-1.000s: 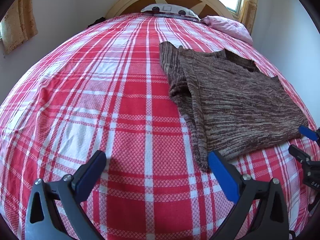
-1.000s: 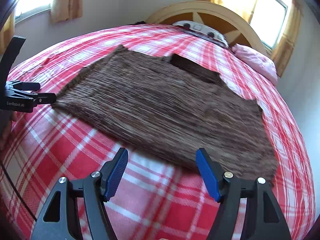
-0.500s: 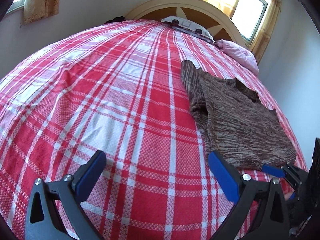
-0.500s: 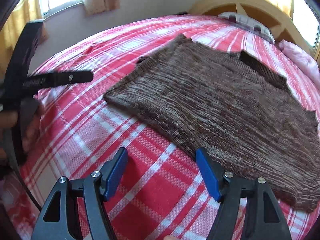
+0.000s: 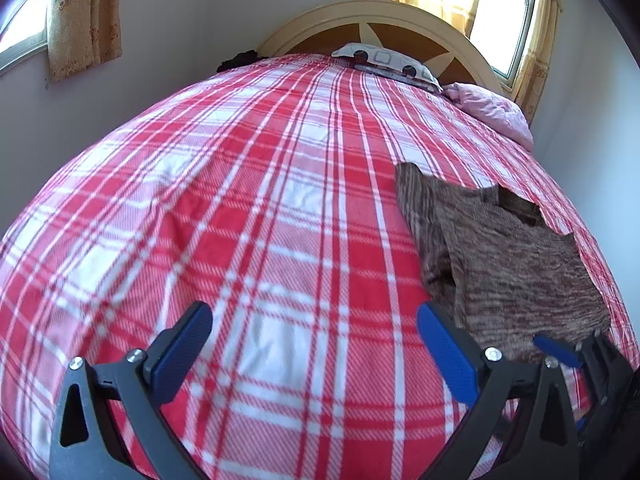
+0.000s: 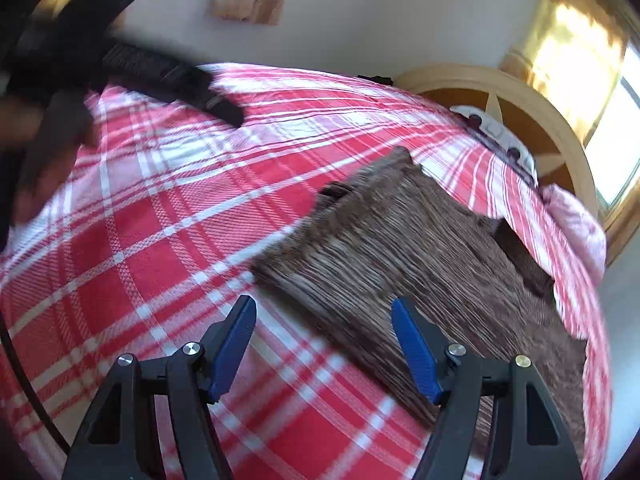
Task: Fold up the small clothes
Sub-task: 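Close the right tool on the folded edge while the left tool moves beside it, then close the left tool on the folded edge next to the right tool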
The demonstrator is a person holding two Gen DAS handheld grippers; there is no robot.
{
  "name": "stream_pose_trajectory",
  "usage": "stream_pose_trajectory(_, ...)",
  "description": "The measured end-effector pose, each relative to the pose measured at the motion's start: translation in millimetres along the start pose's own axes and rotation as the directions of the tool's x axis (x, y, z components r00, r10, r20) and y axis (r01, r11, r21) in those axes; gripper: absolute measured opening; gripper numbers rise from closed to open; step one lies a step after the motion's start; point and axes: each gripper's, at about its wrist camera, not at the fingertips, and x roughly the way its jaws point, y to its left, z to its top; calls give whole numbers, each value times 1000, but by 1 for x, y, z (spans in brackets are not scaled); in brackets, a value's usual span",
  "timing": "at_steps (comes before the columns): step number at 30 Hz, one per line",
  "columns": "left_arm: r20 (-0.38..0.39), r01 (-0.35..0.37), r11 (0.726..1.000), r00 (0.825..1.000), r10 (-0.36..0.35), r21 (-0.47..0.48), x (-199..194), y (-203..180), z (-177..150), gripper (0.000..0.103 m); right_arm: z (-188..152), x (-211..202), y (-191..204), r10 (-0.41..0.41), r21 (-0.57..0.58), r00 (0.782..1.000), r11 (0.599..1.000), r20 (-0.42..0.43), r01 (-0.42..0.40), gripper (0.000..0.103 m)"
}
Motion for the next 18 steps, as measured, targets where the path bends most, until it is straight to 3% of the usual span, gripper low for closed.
stream_pose_trajectory(3,-21,41,999,999,-42,-16,10,5,11,103,7,7,9,-62,-25,998,998,-2,61,64)
stream_pose_trajectory(4,-40,68,997,997,-69,-29,16,6,16,103,11,10,8,-84,-21,996,996,-2,84,47)
stream_pose_trajectory(5,-50,86,995,995,-88,-40,21,7,19,103,13,13,6,-95,-16,995,995,-6,95,41)
stream_pose_trajectory(7,-65,123,991,990,-127,-58,34,4,26,103,16,19,2,-83,-1,996,997,-14,83,40)
stream_pose_trajectory(11,-95,171,985,980,-174,-37,58,-13,40,103,12,19,5,-68,-5,998,998,3,68,27)
stream_pose_trajectory(18,-128,252,966,961,-244,52,91,-48,61,103,8,23,0,-67,44,998,997,21,66,26)
